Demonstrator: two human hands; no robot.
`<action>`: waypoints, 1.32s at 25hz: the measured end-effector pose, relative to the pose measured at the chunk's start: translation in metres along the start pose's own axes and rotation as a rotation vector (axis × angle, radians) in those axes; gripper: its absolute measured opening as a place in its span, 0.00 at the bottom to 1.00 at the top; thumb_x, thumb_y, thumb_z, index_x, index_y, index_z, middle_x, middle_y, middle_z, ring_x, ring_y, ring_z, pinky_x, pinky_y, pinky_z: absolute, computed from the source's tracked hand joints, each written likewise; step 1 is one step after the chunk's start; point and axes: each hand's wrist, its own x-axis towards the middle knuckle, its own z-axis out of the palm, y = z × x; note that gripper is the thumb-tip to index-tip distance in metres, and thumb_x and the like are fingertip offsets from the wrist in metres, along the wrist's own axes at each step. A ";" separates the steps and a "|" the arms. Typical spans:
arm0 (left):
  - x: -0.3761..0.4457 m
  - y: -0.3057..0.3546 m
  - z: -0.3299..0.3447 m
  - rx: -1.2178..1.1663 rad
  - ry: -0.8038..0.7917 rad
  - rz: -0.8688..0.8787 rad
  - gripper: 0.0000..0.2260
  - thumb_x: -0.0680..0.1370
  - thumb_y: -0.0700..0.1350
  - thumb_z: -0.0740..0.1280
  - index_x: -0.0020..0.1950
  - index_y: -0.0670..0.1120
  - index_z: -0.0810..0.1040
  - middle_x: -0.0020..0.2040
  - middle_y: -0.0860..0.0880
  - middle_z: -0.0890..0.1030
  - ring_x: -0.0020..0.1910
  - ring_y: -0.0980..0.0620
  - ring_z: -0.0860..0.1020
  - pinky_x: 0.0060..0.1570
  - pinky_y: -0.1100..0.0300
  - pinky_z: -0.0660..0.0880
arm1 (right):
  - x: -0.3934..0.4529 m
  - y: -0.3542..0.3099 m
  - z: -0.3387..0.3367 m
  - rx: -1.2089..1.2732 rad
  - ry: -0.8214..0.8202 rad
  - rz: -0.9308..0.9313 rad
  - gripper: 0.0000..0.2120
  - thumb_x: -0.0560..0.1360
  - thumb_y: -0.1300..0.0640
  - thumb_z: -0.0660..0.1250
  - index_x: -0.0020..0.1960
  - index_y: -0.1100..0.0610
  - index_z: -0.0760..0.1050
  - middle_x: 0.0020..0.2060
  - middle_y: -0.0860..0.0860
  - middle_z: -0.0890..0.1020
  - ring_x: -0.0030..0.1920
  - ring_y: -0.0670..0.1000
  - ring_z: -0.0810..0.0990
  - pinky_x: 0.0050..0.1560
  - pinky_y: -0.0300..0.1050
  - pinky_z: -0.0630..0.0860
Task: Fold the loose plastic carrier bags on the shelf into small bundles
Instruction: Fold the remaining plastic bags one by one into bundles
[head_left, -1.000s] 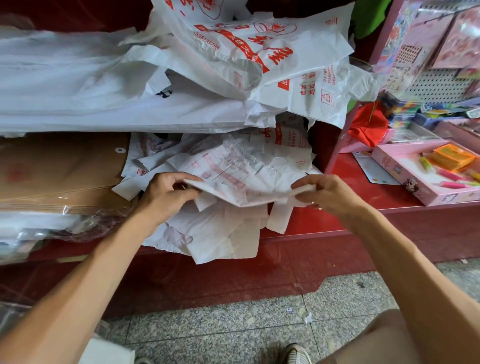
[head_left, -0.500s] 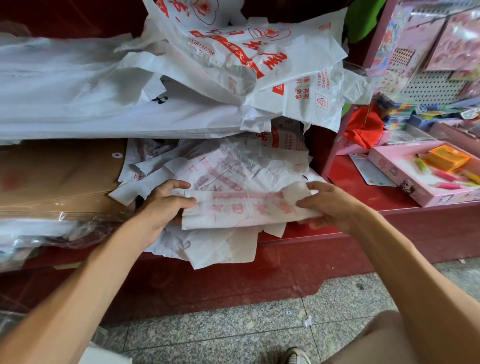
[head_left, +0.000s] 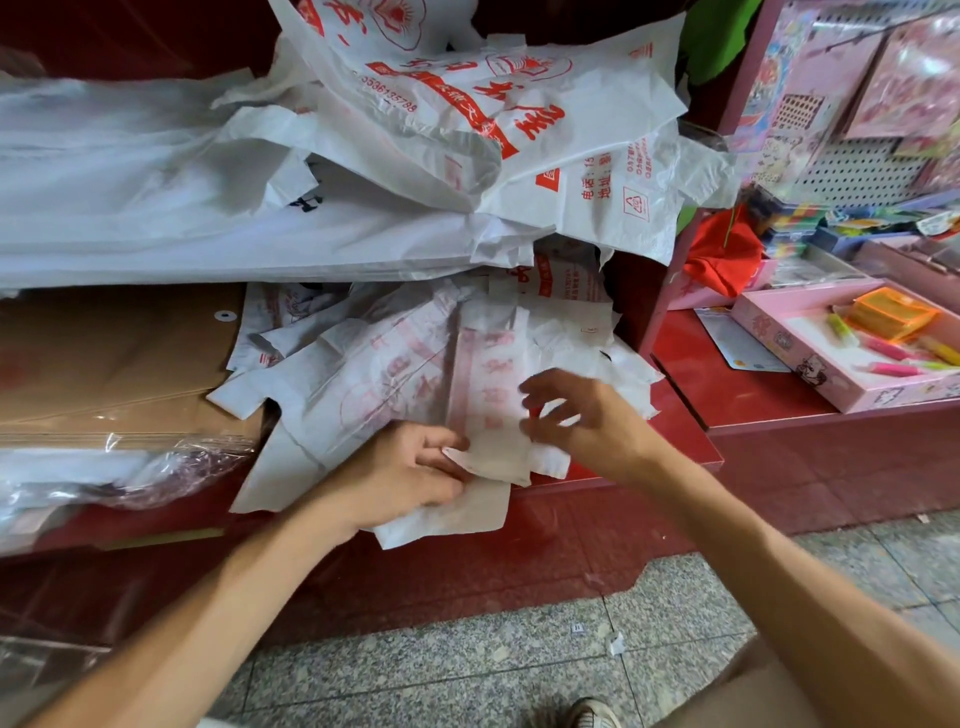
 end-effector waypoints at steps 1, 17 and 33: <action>0.003 -0.003 0.005 0.150 0.050 0.080 0.13 0.72 0.36 0.74 0.51 0.53 0.82 0.38 0.57 0.85 0.40 0.59 0.82 0.44 0.62 0.77 | -0.005 -0.008 0.009 -0.118 -0.119 -0.069 0.21 0.74 0.49 0.72 0.65 0.48 0.73 0.57 0.40 0.79 0.50 0.42 0.79 0.50 0.39 0.76; 0.017 -0.013 0.005 0.190 0.419 0.124 0.05 0.76 0.46 0.72 0.40 0.49 0.83 0.35 0.55 0.84 0.38 0.56 0.82 0.41 0.58 0.76 | -0.001 -0.002 0.022 -0.234 -0.091 -0.118 0.12 0.74 0.57 0.67 0.57 0.52 0.77 0.43 0.47 0.83 0.42 0.46 0.81 0.41 0.44 0.78; 0.025 -0.026 0.003 0.811 0.242 0.146 0.36 0.65 0.72 0.55 0.65 0.53 0.76 0.57 0.57 0.72 0.59 0.52 0.72 0.60 0.50 0.69 | 0.011 0.010 0.036 -0.579 0.024 -0.216 0.13 0.76 0.46 0.66 0.57 0.50 0.79 0.57 0.46 0.77 0.54 0.51 0.75 0.48 0.49 0.75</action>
